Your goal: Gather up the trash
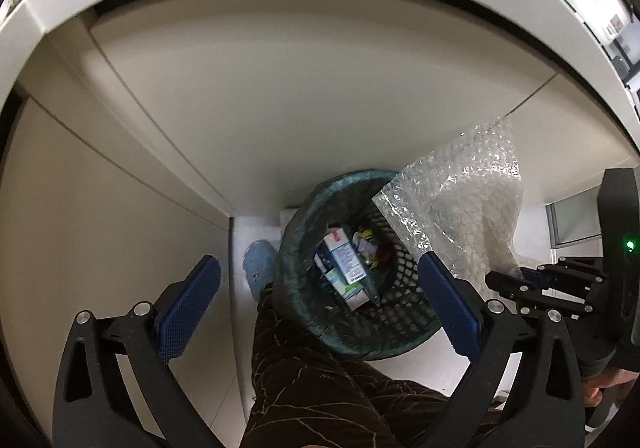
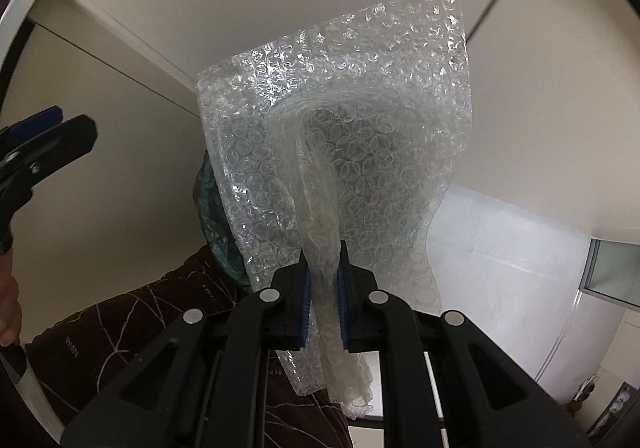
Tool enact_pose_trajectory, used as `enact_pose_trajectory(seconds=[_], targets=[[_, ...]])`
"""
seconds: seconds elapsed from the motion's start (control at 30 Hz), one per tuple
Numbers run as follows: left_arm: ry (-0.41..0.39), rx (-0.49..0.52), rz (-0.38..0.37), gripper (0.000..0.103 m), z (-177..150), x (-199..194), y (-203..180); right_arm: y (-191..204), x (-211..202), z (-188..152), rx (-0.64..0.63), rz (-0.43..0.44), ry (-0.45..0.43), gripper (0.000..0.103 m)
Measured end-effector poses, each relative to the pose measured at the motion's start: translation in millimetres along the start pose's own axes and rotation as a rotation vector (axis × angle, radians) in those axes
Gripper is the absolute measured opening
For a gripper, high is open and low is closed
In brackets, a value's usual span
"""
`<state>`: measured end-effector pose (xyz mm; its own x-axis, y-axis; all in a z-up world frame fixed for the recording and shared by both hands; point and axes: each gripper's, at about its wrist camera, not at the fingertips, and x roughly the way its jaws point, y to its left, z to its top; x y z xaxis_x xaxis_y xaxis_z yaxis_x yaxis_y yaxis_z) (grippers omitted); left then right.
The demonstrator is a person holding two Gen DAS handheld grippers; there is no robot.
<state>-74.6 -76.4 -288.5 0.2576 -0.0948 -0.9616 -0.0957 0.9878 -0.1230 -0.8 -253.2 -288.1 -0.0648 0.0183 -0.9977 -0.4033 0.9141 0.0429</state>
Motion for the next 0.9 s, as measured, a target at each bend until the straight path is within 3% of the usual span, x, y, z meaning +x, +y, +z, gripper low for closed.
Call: enact_pose_trajectory(seconds=[0.13, 0.53, 0.7, 0.9], targets=[[0.027, -0.002, 0.003, 0.097, -1.6, 6.5, 7.1, 1.3, 6.8, 8.7, -0.018, -0.008, 0.025, 0.013], [0.052, 0.009, 0.003, 0.097, -2.5, 18.7, 7.0, -1.4, -1.2, 30.9, -0.008, -0.013, -0.005, 0.034], [0.066, 0.012, -0.005, 0.097, -3.1, 22.6, 6.5, -5.0, -10.5, 31.2, 0.011, -0.025, -0.041, 0.058], [0.054, 0.020, -0.003, 0.097, -1.5, 20.0, 2.8, -17.6, -40.5, 18.9, 0.092, -0.041, -0.148, 0.085]])
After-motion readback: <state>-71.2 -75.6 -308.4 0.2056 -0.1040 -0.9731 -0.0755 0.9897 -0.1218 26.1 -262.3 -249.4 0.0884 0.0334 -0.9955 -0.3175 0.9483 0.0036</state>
